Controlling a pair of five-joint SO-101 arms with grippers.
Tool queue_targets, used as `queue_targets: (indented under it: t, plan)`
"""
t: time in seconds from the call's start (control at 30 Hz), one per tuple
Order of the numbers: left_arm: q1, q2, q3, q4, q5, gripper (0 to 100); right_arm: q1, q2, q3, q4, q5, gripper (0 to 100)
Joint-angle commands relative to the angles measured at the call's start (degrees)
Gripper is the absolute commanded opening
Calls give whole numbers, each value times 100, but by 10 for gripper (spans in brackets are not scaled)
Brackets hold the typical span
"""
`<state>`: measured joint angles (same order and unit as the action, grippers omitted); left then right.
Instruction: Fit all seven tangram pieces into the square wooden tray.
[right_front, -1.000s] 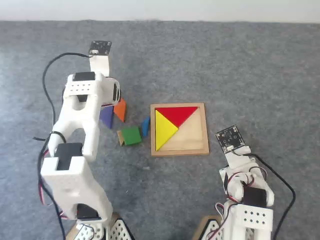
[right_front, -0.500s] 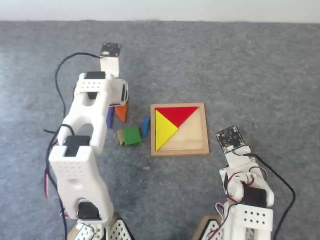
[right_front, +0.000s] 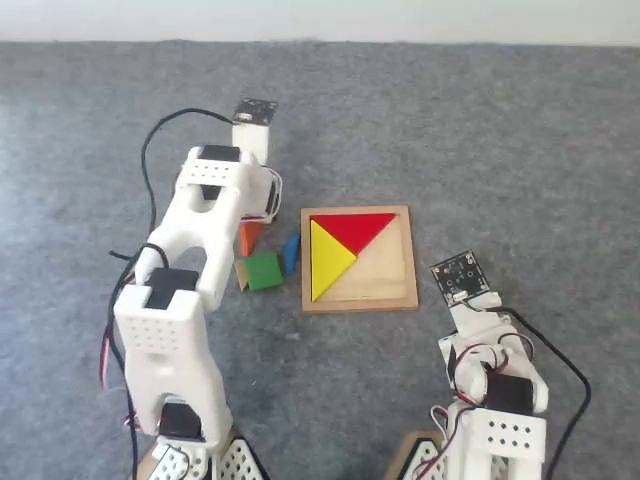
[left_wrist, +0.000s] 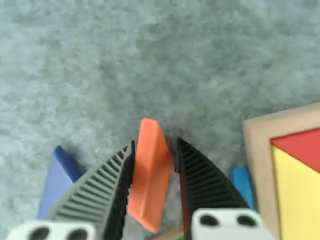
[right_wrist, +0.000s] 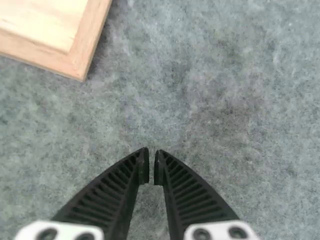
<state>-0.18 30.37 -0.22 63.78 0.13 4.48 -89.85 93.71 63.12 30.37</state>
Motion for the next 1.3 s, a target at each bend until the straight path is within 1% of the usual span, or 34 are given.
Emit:
queue_targets:
  t: [0.0, 0.27, 0.4, 0.53, 0.6, 0.7, 0.8, 0.9, 1.07, 1.27]
  plan:
    - [141, -149, -444, 264, 176, 112, -57, -57, -35, -84, 53, 42]
    - [229, -149, -673, 440, 281, 111, -57, -57, -35, -92, 53, 42]
    - [598, -149, -681, 862, 308, 114, -57, -57, -26, -92, 53, 42]
    - [941, -255, -681, 1073, 334, 115, -57, -57, -26, -92, 53, 42]
    - [914, -396, -681, 1125, 316, 116, -57, -57, -26, -92, 53, 42]
    - [615, -571, -681, 1231, 281, 123, -57, -57, -26, -92, 53, 42]
    - [255, -633, -681, 1257, 149, 169, -57, -57, -26, -92, 53, 42]
    - [53, -633, -673, 1257, -44, 179, -57, -57, -26, -92, 53, 42]
    - [70, -615, -567, 1196, -114, 178, -57, -57, -26, -92, 44, 42]
    - [167, -615, 4, 651, -114, 178, -57, -57, -26, -92, 35, 42]
